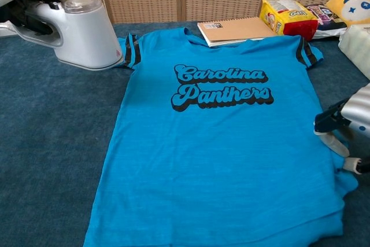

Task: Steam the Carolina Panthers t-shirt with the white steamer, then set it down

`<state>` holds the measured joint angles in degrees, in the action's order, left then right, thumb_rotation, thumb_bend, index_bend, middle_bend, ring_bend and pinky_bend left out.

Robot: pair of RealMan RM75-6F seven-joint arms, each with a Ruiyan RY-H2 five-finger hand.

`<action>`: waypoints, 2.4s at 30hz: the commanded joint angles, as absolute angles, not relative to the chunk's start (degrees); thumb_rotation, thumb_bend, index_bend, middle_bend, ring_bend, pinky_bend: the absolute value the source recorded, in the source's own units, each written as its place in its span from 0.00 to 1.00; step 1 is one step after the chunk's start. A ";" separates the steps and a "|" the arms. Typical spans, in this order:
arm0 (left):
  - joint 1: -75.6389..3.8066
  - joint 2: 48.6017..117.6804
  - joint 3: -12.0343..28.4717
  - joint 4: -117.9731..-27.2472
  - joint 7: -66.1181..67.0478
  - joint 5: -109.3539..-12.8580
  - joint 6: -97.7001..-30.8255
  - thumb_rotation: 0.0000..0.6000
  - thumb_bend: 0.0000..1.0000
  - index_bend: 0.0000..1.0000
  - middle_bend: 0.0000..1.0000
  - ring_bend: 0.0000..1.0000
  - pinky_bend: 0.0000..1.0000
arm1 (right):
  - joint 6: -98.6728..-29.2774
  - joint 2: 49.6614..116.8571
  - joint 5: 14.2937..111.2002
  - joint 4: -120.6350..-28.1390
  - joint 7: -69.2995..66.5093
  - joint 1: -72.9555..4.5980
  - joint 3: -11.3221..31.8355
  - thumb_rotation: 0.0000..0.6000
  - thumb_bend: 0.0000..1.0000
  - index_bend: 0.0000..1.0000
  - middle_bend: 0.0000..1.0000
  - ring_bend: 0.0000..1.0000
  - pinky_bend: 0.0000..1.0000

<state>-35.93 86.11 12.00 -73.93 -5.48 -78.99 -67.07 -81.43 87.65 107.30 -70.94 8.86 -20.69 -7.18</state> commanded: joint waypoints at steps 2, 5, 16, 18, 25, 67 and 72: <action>-37.33 88.63 11.59 -73.09 -5.20 -79.17 -65.35 1.00 0.54 0.57 0.66 0.61 0.73 | -81.81 87.96 107.36 -70.42 7.79 -20.47 -7.36 1.00 0.44 0.74 0.65 0.67 0.74; -38.63 91.06 11.90 -71.80 -4.92 -79.14 -64.53 1.00 0.54 0.57 0.66 0.61 0.73 | -81.82 88.18 107.39 -70.01 7.19 -20.51 -7.37 1.00 0.44 0.74 0.65 0.67 0.73; -44.35 101.43 11.58 -64.55 -4.27 -80.41 -60.10 1.00 0.54 0.57 0.66 0.61 0.73 | -82.80 88.66 107.98 -69.65 5.21 -20.75 -7.21 1.00 0.44 0.74 0.65 0.67 0.73; -46.37 104.56 11.32 -62.41 -3.95 -81.01 -58.37 1.00 0.54 0.57 0.66 0.61 0.73 | -83.08 88.72 108.02 -69.68 4.76 -20.83 -7.04 1.00 0.44 0.74 0.65 0.67 0.73; -50.36 112.29 11.48 -54.19 -4.66 -82.01 -56.63 1.00 0.54 0.57 0.66 0.61 0.73 | -83.47 88.50 107.81 -69.35 3.75 -20.83 -6.83 1.00 0.44 0.74 0.65 0.67 0.73; -50.63 113.06 5.65 -46.71 -7.84 -87.87 -59.30 1.00 0.53 0.57 0.66 0.61 0.73 | -83.76 88.86 107.52 -67.72 1.75 -20.45 -7.37 1.00 0.44 0.74 0.65 0.68 0.73; -51.46 114.51 5.50 -46.10 -8.12 -88.76 -59.77 1.00 0.53 0.57 0.66 0.61 0.73 | -83.87 88.76 107.38 -67.52 1.52 -20.32 -7.36 1.00 0.44 0.74 0.65 0.68 0.73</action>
<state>-51.30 114.34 5.56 -46.20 -8.04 -88.60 -59.66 -83.88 88.77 107.39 -67.53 1.52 -20.33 -7.36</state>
